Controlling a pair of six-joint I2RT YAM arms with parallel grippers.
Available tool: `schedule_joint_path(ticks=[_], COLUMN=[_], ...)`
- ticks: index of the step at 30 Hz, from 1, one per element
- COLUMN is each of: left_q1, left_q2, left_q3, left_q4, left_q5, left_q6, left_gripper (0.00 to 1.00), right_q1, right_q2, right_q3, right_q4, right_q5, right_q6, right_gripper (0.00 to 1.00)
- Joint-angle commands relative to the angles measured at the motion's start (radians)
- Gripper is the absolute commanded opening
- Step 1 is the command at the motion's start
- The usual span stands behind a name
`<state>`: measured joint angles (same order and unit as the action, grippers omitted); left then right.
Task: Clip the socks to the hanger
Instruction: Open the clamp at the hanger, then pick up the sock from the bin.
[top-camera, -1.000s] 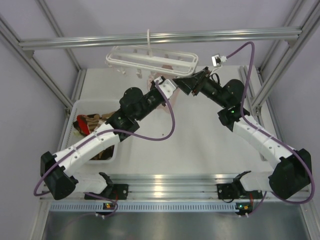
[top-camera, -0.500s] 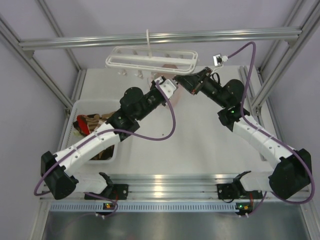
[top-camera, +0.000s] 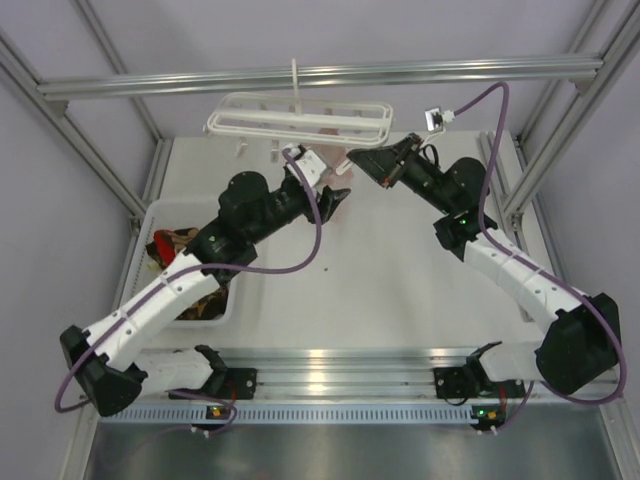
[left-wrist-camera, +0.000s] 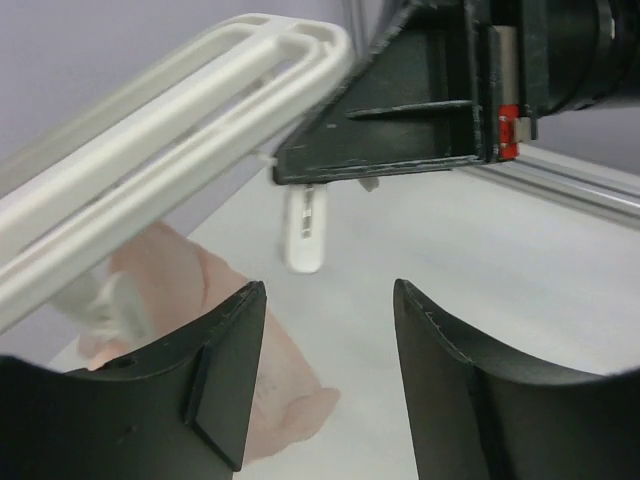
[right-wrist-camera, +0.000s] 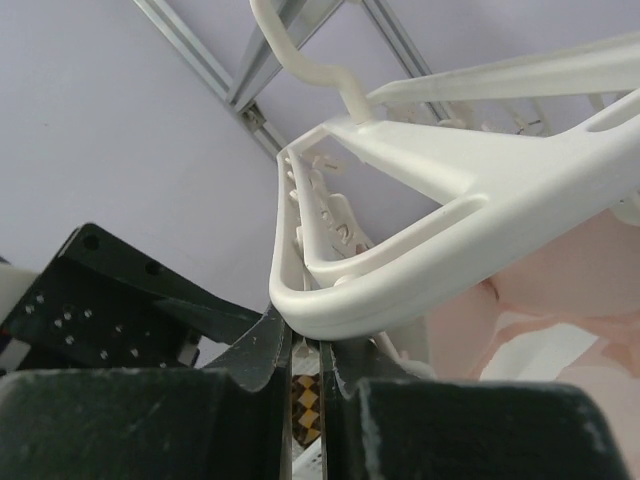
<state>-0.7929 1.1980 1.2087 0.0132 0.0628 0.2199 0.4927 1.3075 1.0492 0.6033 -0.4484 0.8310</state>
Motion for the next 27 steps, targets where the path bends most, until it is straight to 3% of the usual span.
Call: schedule_joint_path(ticks=[1, 3, 6, 10, 15, 19, 22, 24, 27], left_q1=[0.181, 0.291, 0.435, 0.599, 0.676, 0.713, 0.727, 0.736, 0.742], left_q2=[-0.090, -0.115, -0.228, -0.369, -0.524, -0.560, -0.516, -0.457, -0.376], left_q3=[0.093, 0.080, 0.020, -0.057, -0.116, -0.135, -0.097, -0.069, -0.042], left_q4=[-0.163, -0.182, -0.240, -0.401, -0.680, -0.844, -0.943, -1.001, -1.059], left_q5=[0.292, 0.440, 0.428, 0.356, 0.201, 0.086, 0.049, -0.091, -0.188], left_q6=[-0.214, -0.307, -0.381, -0.329, -0.219, -0.127, -0.070, -0.059, 0.007], left_gripper=[0.59, 0.59, 0.58, 0.59, 0.60, 0.61, 0.61, 0.61, 0.62], right_q1=[-0.008, -0.013, -0.017, -0.023, -0.026, -0.026, -0.026, -0.026, -0.028], right_q2=[0.019, 0.024, 0.030, 0.038, 0.041, 0.038, 0.032, 0.023, 0.018], right_q3=[0.046, 0.049, 0.049, 0.051, 0.054, 0.057, 0.058, 0.058, 0.063], right_q4=[-0.002, -0.010, -0.013, -0.026, -0.042, -0.054, -0.066, -0.079, -0.091], right_q5=[-0.078, -0.087, -0.095, -0.099, -0.108, -0.124, -0.134, -0.141, -0.153], right_q6=[-0.007, -0.019, -0.033, -0.049, -0.064, -0.082, -0.095, -0.112, -0.136], right_gripper=[0.00, 0.00, 0.00, 0.00, 0.00, 0.00, 0.00, 0.00, 0.00])
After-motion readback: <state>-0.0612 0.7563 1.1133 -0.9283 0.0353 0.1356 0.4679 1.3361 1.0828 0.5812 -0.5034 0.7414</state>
